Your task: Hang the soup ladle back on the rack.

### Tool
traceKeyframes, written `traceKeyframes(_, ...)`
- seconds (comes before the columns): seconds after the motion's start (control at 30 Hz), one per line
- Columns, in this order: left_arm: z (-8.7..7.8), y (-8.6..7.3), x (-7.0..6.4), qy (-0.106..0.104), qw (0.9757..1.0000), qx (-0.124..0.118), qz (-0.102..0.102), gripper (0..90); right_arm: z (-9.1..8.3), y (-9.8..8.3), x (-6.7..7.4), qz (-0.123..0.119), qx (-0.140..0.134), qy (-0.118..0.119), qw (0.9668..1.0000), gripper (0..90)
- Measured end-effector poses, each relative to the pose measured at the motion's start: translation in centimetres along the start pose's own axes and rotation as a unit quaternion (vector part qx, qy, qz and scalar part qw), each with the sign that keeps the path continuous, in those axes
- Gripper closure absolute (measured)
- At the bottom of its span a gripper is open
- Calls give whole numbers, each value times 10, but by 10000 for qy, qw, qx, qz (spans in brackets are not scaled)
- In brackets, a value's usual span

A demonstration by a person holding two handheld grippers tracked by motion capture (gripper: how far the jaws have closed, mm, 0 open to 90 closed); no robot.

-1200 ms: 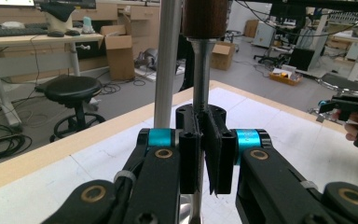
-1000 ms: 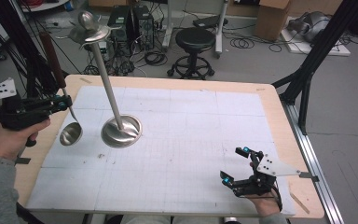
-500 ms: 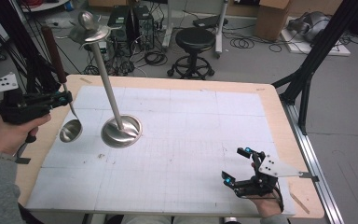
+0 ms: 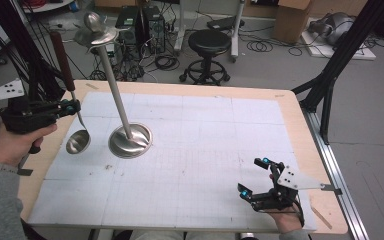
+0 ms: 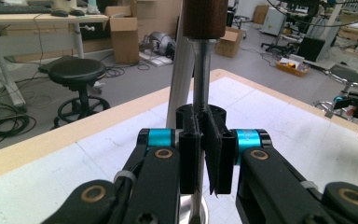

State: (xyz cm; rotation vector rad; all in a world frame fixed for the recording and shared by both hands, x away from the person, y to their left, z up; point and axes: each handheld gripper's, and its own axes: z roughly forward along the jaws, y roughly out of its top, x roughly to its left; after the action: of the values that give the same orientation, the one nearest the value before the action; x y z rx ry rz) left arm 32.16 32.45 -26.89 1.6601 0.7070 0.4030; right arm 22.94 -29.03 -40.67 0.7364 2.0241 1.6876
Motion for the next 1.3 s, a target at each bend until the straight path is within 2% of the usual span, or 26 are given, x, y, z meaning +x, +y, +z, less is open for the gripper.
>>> traceKeyframes(0.3,5,-1,-4,-67,9999,76,47,842,0,0,0,7,-12,27,10000,18)
traceKeyframes(0.43,8,-1,-6,24,9999,131,18,842,0,1,-1,-45,-45,61,10000,18)
traceKeyframes(0.77,12,1,-8,57,9999,114,-46,842,3,1,0,-39,6,92,10000,18)
traceKeyframes(1.3,19,2,-9,102,9998,190,2,842,3,0,0,-56,11,83,9999,18)
